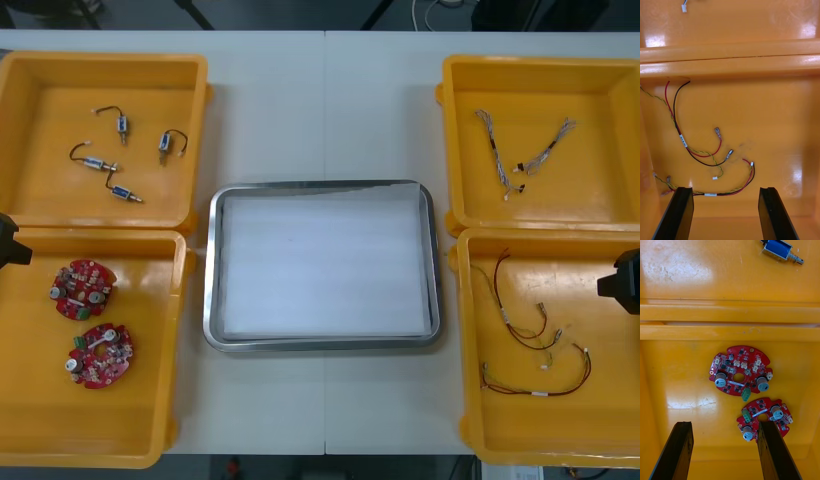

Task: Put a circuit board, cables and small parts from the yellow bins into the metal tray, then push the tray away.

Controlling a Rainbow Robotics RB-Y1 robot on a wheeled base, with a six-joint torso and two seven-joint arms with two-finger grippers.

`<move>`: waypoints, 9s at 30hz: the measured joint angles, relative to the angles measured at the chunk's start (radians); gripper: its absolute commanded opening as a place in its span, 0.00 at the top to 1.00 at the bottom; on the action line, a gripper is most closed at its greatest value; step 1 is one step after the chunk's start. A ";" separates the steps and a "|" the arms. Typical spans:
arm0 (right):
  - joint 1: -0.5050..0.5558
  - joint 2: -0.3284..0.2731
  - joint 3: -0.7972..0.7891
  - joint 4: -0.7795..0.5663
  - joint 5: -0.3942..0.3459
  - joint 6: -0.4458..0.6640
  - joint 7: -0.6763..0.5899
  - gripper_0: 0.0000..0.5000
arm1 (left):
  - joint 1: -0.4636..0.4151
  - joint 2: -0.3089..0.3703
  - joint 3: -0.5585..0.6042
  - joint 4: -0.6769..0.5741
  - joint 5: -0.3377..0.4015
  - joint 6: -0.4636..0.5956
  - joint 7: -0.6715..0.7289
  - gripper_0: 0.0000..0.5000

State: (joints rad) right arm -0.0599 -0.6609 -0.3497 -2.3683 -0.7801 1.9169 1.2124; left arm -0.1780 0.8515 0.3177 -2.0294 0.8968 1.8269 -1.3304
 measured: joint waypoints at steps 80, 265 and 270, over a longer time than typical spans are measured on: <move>0.000 0.000 0.000 0.000 0.000 0.000 0.000 0.00 | 0.003 -0.002 0.000 0.000 0.000 0.000 0.000 0.00; 0.044 -0.328 0.065 -0.072 -0.274 -0.057 0.823 1.00 | -0.550 -0.142 -1.138 0.007 -0.120 -0.302 0.836 1.00; 0.021 -0.327 0.065 -0.072 -0.296 -0.057 0.816 1.00 | -0.551 -0.161 -1.180 0.039 -0.153 -0.332 0.836 1.00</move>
State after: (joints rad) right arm -0.0385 -0.9884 -0.2849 -2.4406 -1.0764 1.8601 2.0279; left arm -0.7285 0.6909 -0.8621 -1.9901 0.7437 1.4949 -0.4946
